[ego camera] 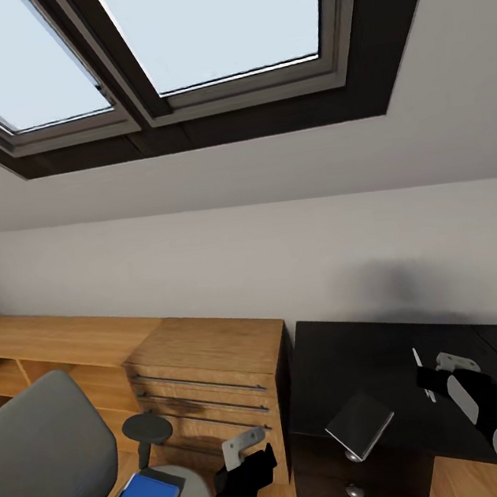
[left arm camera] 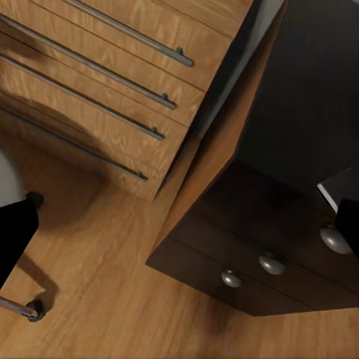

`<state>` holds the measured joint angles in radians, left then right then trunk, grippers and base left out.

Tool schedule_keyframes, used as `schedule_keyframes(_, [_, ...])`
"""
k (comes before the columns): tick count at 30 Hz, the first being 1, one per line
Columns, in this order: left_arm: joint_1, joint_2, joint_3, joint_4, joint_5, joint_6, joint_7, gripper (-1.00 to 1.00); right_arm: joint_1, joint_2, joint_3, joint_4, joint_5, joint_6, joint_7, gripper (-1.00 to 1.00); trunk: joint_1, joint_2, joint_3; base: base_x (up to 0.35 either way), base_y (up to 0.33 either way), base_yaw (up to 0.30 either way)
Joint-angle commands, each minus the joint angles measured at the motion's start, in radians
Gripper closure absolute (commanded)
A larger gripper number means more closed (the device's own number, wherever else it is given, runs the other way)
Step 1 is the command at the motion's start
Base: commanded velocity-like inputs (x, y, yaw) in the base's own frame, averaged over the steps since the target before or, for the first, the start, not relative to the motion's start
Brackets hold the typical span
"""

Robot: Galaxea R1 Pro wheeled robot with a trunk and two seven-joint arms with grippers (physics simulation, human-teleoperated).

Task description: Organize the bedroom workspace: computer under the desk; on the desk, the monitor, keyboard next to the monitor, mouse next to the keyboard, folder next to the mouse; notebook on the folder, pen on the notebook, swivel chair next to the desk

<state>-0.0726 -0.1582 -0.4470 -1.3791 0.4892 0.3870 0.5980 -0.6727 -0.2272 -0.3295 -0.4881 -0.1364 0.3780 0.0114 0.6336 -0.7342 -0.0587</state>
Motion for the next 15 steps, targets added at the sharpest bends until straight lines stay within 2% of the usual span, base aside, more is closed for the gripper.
schedule_keyframes(1, [-0.001, 0.000, -0.002, -0.001, 0.007, 0.002, 0.008, -1.00, -0.001, 0.001, -0.003, -0.005, -0.008, 0.007, 0.000, 1.00, 0.004, -0.009, -0.005, 0.000, 0.000, 0.000])
schedule_keyframes(11, [-0.001, 0.000, -0.001, -0.002, 0.008, 0.003, 0.008, -1.00, -0.001, 0.002, -0.005, -0.016, -0.010, 0.014, -0.001, 1.00, 0.043, -0.079, -0.036, 0.000, 0.000, 0.000])
schedule_keyframes(15, [-0.001, 0.000, -0.001, -0.003, 0.008, 0.004, 0.008, -1.00, -0.001, 0.010, -0.005, -0.039, -0.011, 0.015, -0.003, 1.00, 0.058, -0.107, -0.049, 0.000, 0.000, 0.000])
